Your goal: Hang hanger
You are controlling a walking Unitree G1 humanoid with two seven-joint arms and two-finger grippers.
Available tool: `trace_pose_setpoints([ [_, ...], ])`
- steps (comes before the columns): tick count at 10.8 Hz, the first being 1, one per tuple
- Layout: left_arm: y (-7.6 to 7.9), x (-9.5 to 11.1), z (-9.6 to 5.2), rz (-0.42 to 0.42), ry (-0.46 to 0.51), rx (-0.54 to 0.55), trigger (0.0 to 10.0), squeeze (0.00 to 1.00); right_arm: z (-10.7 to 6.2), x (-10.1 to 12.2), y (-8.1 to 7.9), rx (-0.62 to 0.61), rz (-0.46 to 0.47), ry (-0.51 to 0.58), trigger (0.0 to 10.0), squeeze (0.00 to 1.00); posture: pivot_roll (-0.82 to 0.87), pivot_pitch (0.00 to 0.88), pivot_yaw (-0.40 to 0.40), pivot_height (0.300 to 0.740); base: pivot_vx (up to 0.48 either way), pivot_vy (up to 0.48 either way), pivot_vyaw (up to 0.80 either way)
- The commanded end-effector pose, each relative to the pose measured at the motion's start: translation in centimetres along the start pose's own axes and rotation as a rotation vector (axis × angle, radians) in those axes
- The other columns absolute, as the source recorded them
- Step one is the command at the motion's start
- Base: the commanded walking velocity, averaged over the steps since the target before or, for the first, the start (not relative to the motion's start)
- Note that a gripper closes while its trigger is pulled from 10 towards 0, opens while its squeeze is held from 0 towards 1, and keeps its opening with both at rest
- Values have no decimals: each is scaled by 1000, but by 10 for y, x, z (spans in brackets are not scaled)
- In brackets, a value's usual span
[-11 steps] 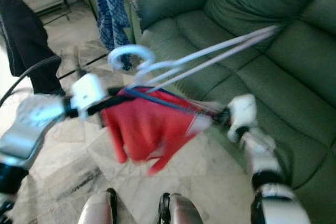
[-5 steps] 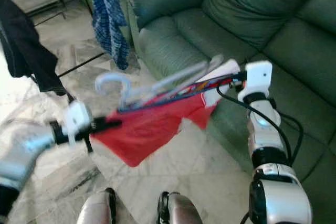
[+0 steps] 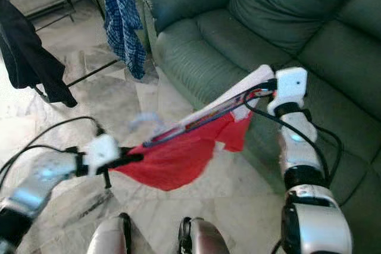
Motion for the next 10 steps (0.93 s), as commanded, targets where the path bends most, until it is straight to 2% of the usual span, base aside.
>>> trace_pose_setpoints([
  [1, 11, -46, -12, -55, -181, -10, 0, 0, 4, 18, 31, -105, 4, 56, 0, 0, 33, 168, -90, 740, 0, 0, 0],
  [3, 7, -74, -5, -57, -340, 24, 0, 0, 8, 14, 18, -70, 5, 36, 0, 0, 34, 166, -86, 740, 0, 0, 0],
  [4, 1, -81, 1, -89, -379, 69, 0, 0, 9, 14, 11, -48, 3, 36, 0, 0, 34, 164, -84, 740, 0, 0, 0],
  [6, -4, -93, 0, -112, -453, 121, 0, 0, 12, 14, 2, -28, 7, 32, 0, 0, 36, 162, -78, 740, 0, 0, 0],
  [8, -15, -97, 6, -191, -454, 251, 0, 0, 20, 23, -33, 77, -17, 65, 0, 0, 41, 162, -76, 740, 0, 0, 0],
  [9, -34, -91, 4, -252, -393, 387, 0, 0, 19, 26, -45, 136, -38, 82, 0, 0, 41, 162, -76, 740, 0, 0, 0],
  [10, -49, -87, -2, -322, -341, 485, 0, 0, 18, 24, -45, 149, -52, 79, 0, 0, 42, 163, -79, 740, 0, 0, 0],
])
Point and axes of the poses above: a point about 5 cm out from each wrist's last joint towards the gripper, its own z axis pointing out of the wrist towards the gripper, its own x axis along the axis of the wrist's last joint, y = z × x, the point moved 6 cm from there along z, pointing out of the wrist towards the gripper, and after that the axes turned 2 degrees about -z, right-handed, at the moved point
